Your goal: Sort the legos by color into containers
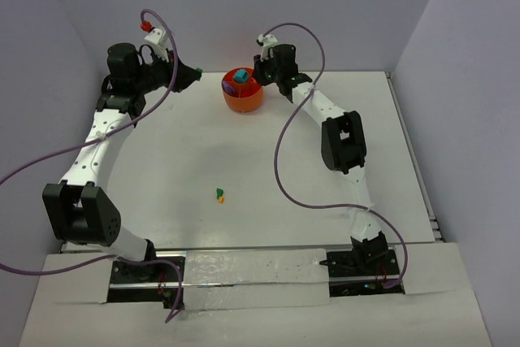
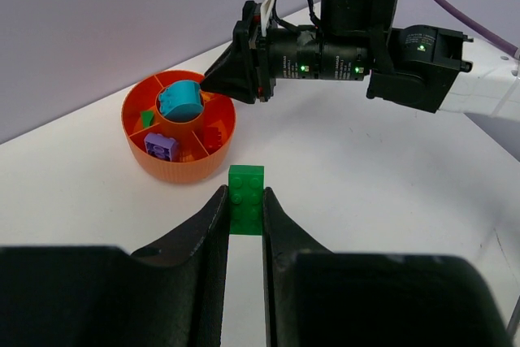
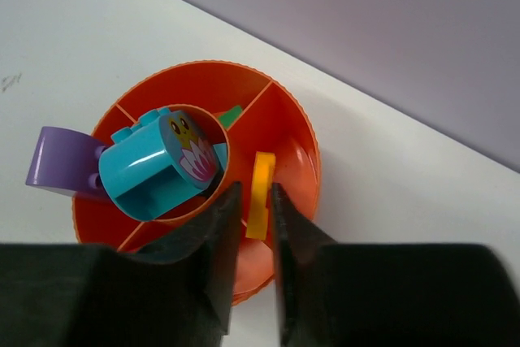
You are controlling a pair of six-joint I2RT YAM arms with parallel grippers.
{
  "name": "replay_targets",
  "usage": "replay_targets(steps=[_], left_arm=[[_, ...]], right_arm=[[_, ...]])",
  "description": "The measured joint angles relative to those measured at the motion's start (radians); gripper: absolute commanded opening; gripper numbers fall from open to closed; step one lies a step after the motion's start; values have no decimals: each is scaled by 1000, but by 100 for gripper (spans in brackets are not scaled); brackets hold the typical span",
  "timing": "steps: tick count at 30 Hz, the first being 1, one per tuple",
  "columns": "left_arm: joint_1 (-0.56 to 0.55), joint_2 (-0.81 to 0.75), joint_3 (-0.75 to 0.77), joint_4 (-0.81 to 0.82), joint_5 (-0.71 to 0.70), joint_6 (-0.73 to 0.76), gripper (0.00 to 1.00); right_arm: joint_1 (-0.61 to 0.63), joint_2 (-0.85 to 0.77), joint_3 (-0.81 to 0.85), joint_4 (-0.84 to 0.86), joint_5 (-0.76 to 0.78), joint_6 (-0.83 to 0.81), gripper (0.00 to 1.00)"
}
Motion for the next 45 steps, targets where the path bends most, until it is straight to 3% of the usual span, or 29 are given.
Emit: replay_targets(steps=[7,11,14,18,27,30,37,45], left_arm=[[0,7,0,1,-8,4,0],[0,34,12,5,-9,5,0],[0,130,121,-17,-13,16,0],[2,309,309,-18,-12,16,0],[-3,693,597,49,-10,-22,0],[-15,782,632,50,-9,-28,0],[-42,854,632,97,-13,-31,5],[-63,864,632,192,-30,-21,5]], right_arm=[[0,5,0,6,10,-5,57],[-1,4,0,6,5,-1,79],[-1,-7,-12,5,-6,9,92],[0,-74,-62,-12,-10,13,99],[-36,-372,-221,-44,-10,6,100],[-72,-464,-280,-54,-19,8,100],[-146,-626,-445,-102,-55,53,100],[-153,-652,-475,-148,-83,69,100]])
